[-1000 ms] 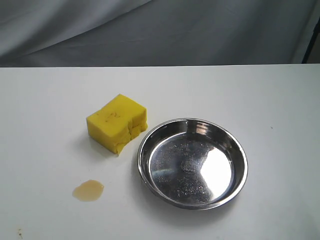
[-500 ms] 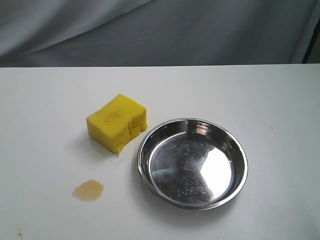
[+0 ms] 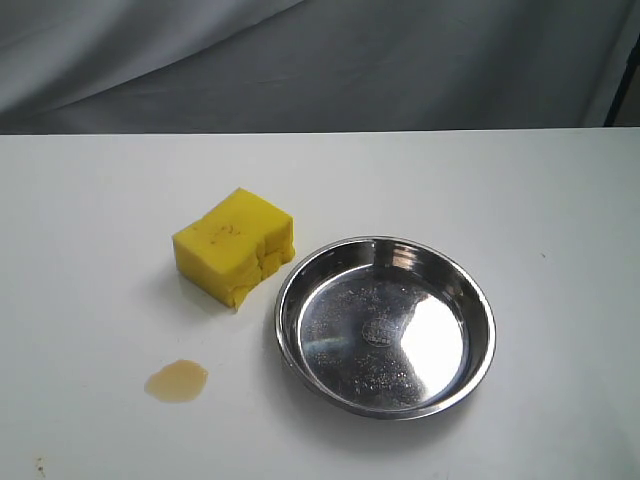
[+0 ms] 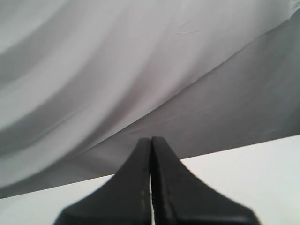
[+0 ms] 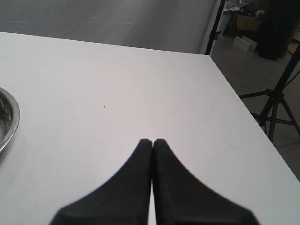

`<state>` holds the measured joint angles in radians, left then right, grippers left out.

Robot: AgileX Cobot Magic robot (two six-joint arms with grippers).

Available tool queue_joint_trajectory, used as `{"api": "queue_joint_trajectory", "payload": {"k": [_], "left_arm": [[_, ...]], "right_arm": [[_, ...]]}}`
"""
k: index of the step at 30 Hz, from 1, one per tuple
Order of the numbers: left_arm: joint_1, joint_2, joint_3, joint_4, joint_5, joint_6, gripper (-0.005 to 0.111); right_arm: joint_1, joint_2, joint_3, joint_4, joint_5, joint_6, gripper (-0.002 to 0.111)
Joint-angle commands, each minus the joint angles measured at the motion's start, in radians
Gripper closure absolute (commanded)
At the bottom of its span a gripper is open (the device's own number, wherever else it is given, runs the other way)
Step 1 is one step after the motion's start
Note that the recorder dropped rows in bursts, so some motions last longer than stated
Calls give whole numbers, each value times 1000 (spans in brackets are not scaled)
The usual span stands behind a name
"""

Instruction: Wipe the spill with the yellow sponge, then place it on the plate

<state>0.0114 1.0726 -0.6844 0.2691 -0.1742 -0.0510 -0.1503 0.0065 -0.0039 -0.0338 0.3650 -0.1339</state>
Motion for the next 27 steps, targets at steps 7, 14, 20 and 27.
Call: {"api": "queue_joint_trajectory", "payload": {"k": [7,14,20,27], "left_arm": [[-127,51,-160,-386,472,462,107],[-127,145,-366,-486,700,426,107],[-155,339,-455,-677,888,639,107],[-214,542,-455,-783,877,876,104]], "right_arm": [[2,-6,4,-1,-8,-5,108],[2,-6,4,-1,-8,-5,108],[2,-6,4,-1,-8,-5,108],[2,-6,4,-1,-8,-5,108]]}}
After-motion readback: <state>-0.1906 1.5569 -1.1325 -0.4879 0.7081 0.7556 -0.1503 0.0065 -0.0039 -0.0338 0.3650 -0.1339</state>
